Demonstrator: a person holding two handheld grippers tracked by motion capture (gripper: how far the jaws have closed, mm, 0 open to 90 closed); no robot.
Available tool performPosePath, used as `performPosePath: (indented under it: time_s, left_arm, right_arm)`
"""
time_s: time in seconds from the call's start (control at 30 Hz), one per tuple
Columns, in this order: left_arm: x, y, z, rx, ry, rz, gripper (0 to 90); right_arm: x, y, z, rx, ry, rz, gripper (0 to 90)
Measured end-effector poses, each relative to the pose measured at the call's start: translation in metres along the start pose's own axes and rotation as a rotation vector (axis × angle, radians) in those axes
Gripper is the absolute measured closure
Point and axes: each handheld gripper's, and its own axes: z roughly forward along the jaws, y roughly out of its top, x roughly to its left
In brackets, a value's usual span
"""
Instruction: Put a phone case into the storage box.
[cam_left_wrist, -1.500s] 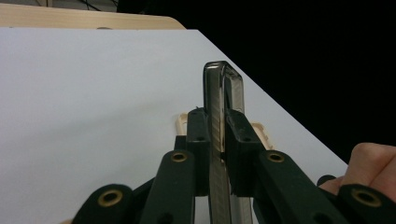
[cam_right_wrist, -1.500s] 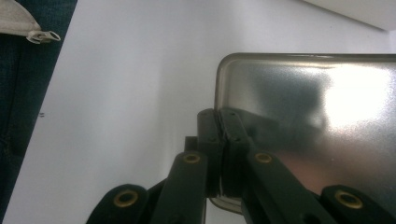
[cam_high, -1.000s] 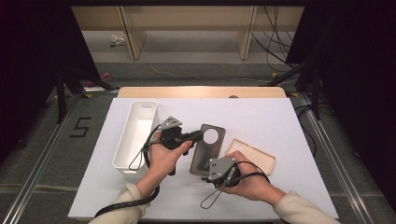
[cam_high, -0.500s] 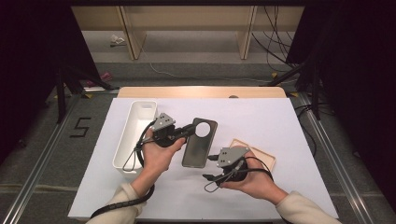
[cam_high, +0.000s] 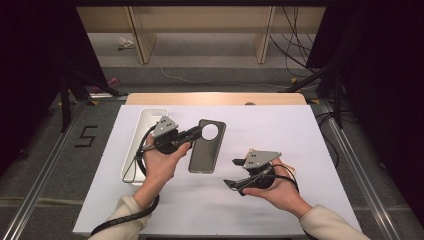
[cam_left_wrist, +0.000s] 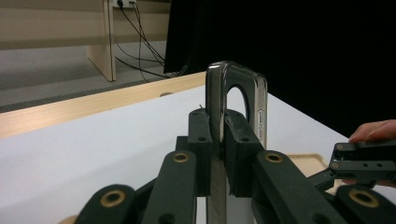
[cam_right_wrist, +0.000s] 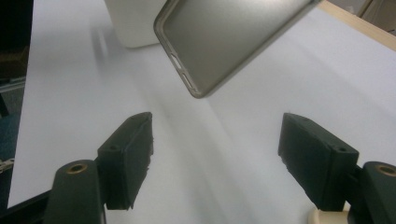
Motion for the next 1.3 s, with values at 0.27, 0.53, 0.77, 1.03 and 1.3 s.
performPosePath:
  time_s: [0.27, 0.53, 0.77, 1.03, 1.3]
  left_arm:
    - [0.003, 0.007, -0.007, -0.014, 0.014, 0.023, 81.8]
    - [0.007, 0.013, -0.014, -0.034, 0.027, 0.019, 81.8]
    - [0.012, 0.02, -0.021, -0.051, 0.036, 0.014, 81.8]
    - [0.018, 0.026, -0.029, -0.07, 0.054, 0.015, 81.8]
    - [0.024, 0.03, -0.035, -0.078, 0.067, 0.015, 81.8]
  right_arm:
    - [-0.007, -0.003, -0.007, -0.025, -0.03, 0.036, 25.3]
    - [-0.015, -0.007, -0.012, -0.048, -0.059, 0.07, 24.7]
    - [-0.022, -0.009, -0.016, -0.061, -0.08, 0.101, 23.9]
    - [-0.026, -0.011, -0.019, -0.069, -0.099, 0.113, 22.6]
    - [-0.027, -0.012, -0.021, -0.07, -0.107, 0.119, 21.9]
